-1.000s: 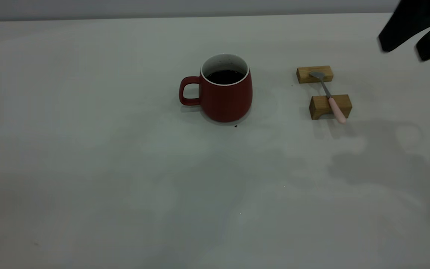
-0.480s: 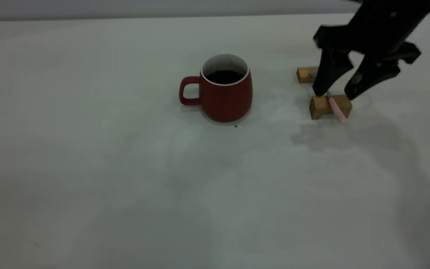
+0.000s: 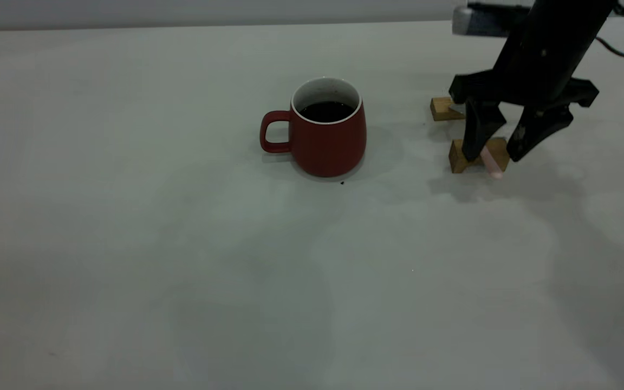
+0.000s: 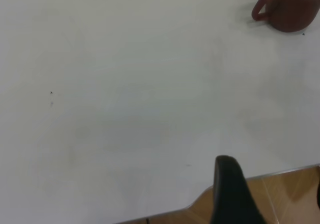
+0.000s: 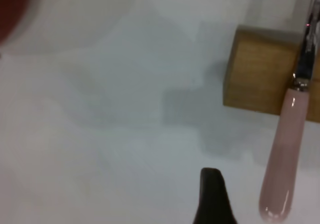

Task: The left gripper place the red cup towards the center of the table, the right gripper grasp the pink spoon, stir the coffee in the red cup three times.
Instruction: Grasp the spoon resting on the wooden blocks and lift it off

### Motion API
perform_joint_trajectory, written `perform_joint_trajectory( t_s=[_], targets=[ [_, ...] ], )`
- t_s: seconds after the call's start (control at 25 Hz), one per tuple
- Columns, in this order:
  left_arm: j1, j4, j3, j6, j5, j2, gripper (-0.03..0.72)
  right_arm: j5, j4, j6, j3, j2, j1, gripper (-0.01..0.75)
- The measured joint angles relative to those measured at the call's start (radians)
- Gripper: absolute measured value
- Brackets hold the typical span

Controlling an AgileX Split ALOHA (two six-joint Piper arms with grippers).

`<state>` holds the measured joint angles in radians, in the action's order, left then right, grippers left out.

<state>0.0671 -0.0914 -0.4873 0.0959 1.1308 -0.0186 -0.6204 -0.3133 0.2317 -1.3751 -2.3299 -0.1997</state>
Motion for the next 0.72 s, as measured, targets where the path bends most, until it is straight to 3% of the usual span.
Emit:
perform_joint_trajectory(
  t_s=[0.44,0.56,0.68,0.72],
  targets=[
    [0.000,0.000,0.000,0.000,0.000,0.000,0.482,0.057,0.013,-0.003,-0.003,-0.085,0.000,0.549],
    [0.000,0.000,0.000,0.000,0.000,0.000,0.482,0.062,0.017,-0.003,-0.003,-0.086,0.000,0.421],
    [0.000,0.000,0.000,0.000,0.000,0.000,0.482,0.063,0.020,-0.003,-0.003,-0.084,0.000,0.162],
    [0.000,0.000,0.000,0.000,0.000,0.000,0.482,0.059,0.023,-0.003,-0.003,-0.079,0.000,0.119]
  ],
)
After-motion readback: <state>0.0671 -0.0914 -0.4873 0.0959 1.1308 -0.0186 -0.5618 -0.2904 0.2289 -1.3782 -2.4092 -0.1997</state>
